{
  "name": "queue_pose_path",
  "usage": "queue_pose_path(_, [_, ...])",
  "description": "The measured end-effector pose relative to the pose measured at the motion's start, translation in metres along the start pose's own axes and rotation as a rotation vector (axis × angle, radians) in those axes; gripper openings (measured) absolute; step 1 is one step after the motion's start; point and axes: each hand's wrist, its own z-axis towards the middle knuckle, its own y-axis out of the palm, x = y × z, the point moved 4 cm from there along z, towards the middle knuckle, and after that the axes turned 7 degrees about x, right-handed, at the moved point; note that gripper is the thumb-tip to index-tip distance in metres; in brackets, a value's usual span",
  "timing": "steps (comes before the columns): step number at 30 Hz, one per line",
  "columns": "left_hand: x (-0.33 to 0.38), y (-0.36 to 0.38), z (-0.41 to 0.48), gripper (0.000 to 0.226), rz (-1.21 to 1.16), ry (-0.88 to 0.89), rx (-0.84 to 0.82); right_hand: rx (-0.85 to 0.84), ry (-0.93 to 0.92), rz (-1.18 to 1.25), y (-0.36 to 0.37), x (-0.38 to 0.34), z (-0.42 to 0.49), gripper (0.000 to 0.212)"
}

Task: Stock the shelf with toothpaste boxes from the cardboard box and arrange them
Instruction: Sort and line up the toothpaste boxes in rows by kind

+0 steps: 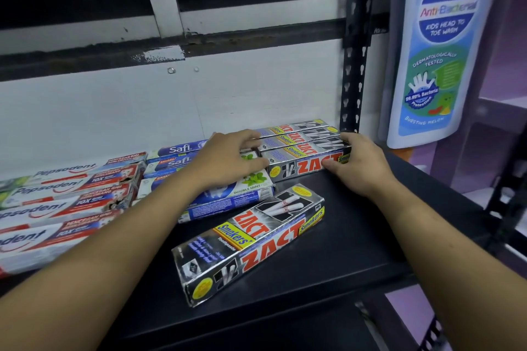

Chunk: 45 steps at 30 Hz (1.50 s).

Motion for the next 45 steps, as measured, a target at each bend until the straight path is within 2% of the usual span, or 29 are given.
queue_pose_path(4, [-0.003,0.002,0.001,0.063,-0.048,-0.022,-0.017,-0.008,0.005,0.001,-0.002,-0.002,-0.001,0.061])
queue_pose_path(11, [0.001,-0.021,-0.019,0.069,0.004,0.023,0.037,-0.013,0.011,0.005,-0.005,-0.004,-0.004,0.061])
queue_pose_path(15, [0.01,-0.047,-0.056,0.055,-0.041,0.043,0.084,0.03,0.02,0.011,-0.01,-0.008,-0.01,0.07])
queue_pose_path(17, [0.015,-0.061,-0.081,0.048,-0.099,0.037,0.096,0.096,-0.041,-0.042,-0.017,-0.014,-0.018,0.067])
queue_pose_path(20, [0.019,-0.076,-0.12,0.043,-0.143,0.027,0.053,0.19,-0.239,-0.013,-0.035,-0.04,-0.049,0.047])
queue_pose_path(23, [0.019,-0.076,-0.157,0.049,-0.12,0.036,-0.025,0.056,-0.381,0.069,-0.04,-0.064,-0.099,0.036])
queue_pose_path(26, [0.02,-0.07,-0.178,0.061,-0.091,0.059,-0.066,-0.073,-0.516,0.031,-0.035,-0.071,-0.14,0.036])
queue_pose_path(31, [0.021,-0.063,-0.177,0.059,-0.119,0.04,-0.043,-0.105,-0.564,-0.196,-0.037,-0.073,-0.162,0.058])
queue_pose_path(33, [0.028,-0.056,-0.174,0.058,-0.158,0.06,-0.057,-0.13,-0.586,-0.212,-0.039,-0.074,-0.166,0.062])
queue_pose_path(37, [0.042,-0.042,-0.165,0.056,-0.226,0.122,-0.07,-0.096,-0.574,-0.214,-0.047,-0.062,-0.162,0.054])
queue_pose_path(40, [0.042,-0.039,-0.151,0.054,-0.246,0.107,0.028,-0.064,-0.487,-0.225,-0.059,-0.044,-0.15,0.055])
queue_pose_path(43, [0.029,-0.043,-0.132,0.045,-0.076,0.109,0.195,-0.05,-0.352,-0.251,-0.067,-0.029,-0.139,0.05])
queue_pose_path(45, [0.017,-0.041,-0.125,0.048,0.062,0.134,0.228,-0.054,-0.283,-0.252,-0.067,-0.023,-0.129,0.048])
